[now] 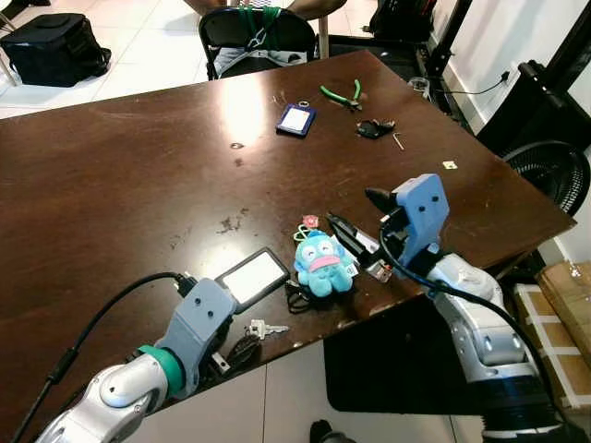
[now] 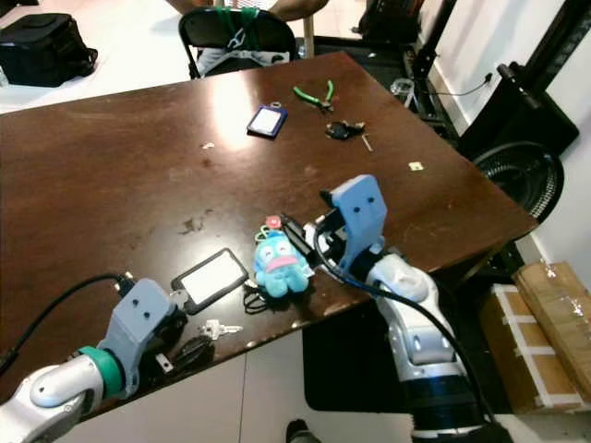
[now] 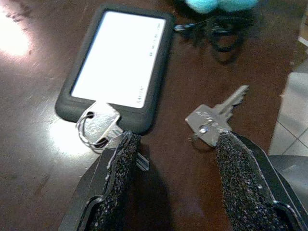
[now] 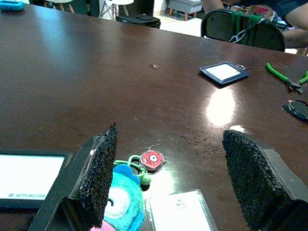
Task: Hang keys on a hook
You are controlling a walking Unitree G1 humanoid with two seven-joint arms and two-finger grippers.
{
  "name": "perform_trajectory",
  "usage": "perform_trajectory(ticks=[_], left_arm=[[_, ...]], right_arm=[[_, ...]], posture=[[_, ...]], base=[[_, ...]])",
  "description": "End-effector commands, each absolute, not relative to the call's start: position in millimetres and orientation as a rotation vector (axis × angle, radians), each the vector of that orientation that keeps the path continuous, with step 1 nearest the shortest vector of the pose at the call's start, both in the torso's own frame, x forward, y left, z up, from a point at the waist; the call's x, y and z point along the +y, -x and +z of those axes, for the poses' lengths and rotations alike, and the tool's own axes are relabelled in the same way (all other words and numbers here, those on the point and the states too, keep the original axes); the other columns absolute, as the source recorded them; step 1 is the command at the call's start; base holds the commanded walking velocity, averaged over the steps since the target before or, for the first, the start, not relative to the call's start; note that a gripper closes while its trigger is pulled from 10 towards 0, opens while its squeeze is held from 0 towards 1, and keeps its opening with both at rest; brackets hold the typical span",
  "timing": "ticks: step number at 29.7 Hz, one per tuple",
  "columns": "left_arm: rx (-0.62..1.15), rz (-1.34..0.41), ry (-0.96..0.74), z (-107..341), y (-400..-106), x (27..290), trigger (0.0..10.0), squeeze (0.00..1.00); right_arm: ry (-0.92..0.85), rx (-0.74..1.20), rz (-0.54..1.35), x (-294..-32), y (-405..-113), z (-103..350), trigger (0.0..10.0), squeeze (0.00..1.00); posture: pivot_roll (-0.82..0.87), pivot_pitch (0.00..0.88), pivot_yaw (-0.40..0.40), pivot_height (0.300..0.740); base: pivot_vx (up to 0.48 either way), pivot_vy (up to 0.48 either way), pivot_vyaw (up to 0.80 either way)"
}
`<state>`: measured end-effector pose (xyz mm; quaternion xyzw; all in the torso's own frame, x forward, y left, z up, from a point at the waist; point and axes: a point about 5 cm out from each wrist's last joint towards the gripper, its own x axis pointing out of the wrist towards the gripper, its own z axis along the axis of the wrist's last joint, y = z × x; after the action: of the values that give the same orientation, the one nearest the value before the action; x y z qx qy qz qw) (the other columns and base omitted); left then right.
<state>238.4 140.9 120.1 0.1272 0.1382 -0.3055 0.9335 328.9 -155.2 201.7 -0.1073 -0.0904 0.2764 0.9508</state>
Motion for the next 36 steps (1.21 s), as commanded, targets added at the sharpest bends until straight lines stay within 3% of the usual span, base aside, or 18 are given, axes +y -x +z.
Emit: perform_trajectory(ticks=[1,11,12,14,15,17,19,36], left_arm=[[0.301,-0.627,-0.233,116.4,-239.0,142.3,6.2,0.00],[0.295,-0.619,-0.215,114.1,-255.9,139.8,5.1,0.00],[0.296,-0.620,-0.213,113.3,-256.9,139.4,4.2,0.00],[0.298,-0.620,-0.211,112.5,-257.5,139.4,4.2,0.00],[0.301,-0.618,-0.211,111.4,-258.0,139.8,3.4,0.00],[0.303,-0.617,-0.210,110.8,-258.3,140.0,3.4,0.00],[0.306,-0.612,-0.209,109.9,-258.9,140.9,0.2,0.00],[0.305,-0.562,-0.211,107.3,-267.4,148.5,0.0,0.00]], right_arm=[[0.207,-0.175,0.554,-159.1,-326.7,200.1,10.0,0.00],[0.210,-0.176,0.536,-162.7,-324.7,200.8,10.0,0.00],[0.211,-0.176,0.533,-163.7,-324.3,200.8,10.0,0.00],[0.212,-0.176,0.531,-164.3,-324.0,200.9,10.0,0.00],[0.212,-0.176,0.529,-164.8,-323.8,201.0,10.0,0.00],[0.213,-0.176,0.528,-165.0,-323.8,201.1,10.0,0.00],[0.213,-0.177,0.525,-165.6,-323.8,201.4,10.0,0.00],[0.210,-0.185,0.525,-164.4,-325.1,203.4,10.0,0.00]], posture=[[-0.13,0.102,0.072,0.740],[-0.15,0.102,0.085,0.740],[-0.15,0.103,0.087,0.740],[-0.15,0.104,0.088,0.740],[-0.15,0.104,0.089,0.740],[-0.15,0.104,0.089,0.740],[-0.15,0.104,0.089,0.740],[-0.16,0.094,0.089,0.740]], base=[[0.000,0.000,0.00],[0.000,0.000,0.00],[0.000,0.000,0.00],[0.000,0.000,0.00],[0.000,0.000,0.00],[0.000,0.000,0.00],[0.000,0.000,0.00],[0.000,0.000,0.00]])
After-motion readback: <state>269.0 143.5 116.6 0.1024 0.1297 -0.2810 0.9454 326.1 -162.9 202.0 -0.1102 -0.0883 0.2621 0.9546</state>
